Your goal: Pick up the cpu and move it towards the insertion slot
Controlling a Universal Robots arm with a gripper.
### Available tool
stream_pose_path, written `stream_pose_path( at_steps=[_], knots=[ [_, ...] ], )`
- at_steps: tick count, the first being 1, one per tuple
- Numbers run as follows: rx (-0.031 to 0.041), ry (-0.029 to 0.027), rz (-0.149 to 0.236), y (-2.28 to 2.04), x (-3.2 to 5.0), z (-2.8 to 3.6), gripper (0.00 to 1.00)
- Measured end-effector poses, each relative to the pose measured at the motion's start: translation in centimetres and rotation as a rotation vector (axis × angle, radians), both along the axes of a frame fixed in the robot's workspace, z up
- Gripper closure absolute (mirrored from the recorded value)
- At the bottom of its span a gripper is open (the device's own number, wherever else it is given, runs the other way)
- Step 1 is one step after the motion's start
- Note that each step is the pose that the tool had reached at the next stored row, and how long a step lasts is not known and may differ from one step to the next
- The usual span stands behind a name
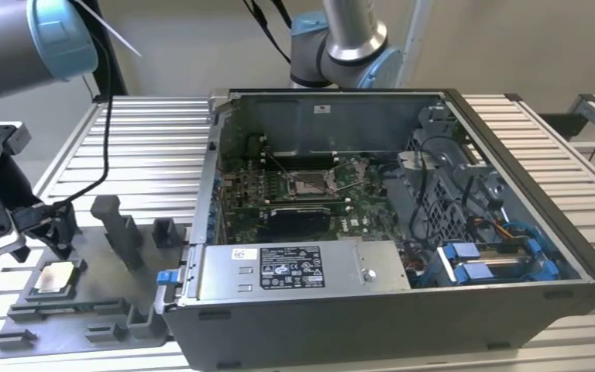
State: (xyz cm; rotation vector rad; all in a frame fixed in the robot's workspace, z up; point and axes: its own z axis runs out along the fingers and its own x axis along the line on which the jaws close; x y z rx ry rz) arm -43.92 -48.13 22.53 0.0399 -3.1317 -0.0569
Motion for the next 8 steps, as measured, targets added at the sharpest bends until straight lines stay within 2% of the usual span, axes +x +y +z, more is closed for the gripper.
stream_pose_path(
  at_steps=[4, 8],
  knots=[
    [-0.005, -0.0037, 0.0, -0.01, -0.01, -0.42, 0.0],
    [-0.0056, -0.0065, 0.0, -0.16, -0.01, -1.11, 0.0]
  ],
)
